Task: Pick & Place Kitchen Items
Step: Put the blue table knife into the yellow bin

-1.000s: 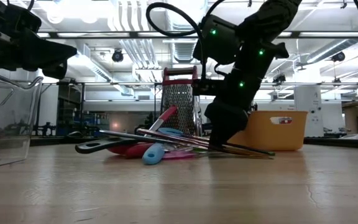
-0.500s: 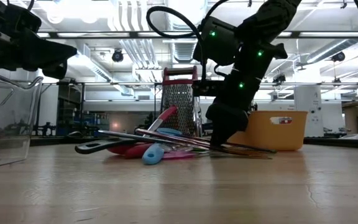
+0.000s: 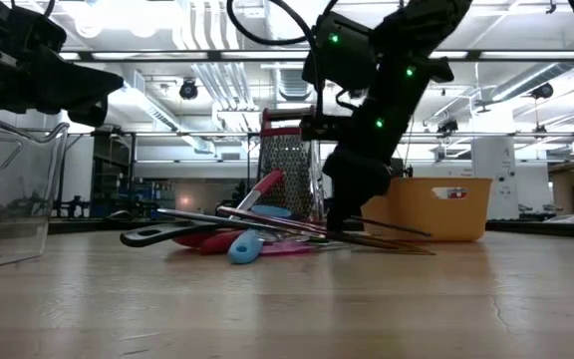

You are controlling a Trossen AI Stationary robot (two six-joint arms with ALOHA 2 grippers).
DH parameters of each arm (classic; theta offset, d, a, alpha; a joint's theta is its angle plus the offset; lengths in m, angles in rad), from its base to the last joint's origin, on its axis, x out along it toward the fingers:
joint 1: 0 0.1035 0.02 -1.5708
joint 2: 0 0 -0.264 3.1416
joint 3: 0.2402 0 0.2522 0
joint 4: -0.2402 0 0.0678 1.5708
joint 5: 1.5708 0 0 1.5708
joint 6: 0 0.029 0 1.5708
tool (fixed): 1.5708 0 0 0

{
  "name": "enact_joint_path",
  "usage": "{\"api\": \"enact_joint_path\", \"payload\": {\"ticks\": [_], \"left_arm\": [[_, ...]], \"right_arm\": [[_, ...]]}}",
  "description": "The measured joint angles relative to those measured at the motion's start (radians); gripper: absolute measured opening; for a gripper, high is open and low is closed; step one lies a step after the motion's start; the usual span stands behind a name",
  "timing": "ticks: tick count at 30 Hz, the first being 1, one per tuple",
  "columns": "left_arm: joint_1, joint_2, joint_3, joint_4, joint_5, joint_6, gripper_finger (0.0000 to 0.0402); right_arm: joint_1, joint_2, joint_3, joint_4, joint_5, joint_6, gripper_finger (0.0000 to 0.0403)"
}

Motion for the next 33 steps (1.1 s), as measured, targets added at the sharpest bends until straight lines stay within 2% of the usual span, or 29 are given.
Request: {"api": "enact_joint_path", "payload": {"ticks": [7,16,22,27,33], "left_arm": [[0.0,0.0,0.0,0.0,0.0,0.0,0.0039],[0.0,0.0,0.0,0.0,0.0,0.0,0.0039],[0.0,0.0,0.0,0.0,0.0,0.0,0.0039],[0.0,0.0,0.0,0.0,0.0,0.0,0.0039],[0.0,0.0,0.0,0.0,0.0,0.0,0.0039]], "right_arm": [[0.006,-0.001,0.076,-0.113,-0.003,0.025,0.0059],[0.013,-0.002,0.255,-0.378,-0.002,0.092,0.0048],[0.013,-0.002,0.358,-0.535,0.0,0.124,0.0059],[0.013,-0.017,0.42,-0.653,0.052,0.152,0.0053],[0.016,-0.103,0.401,-0.744,0.142,0.25,0.0052]]}}
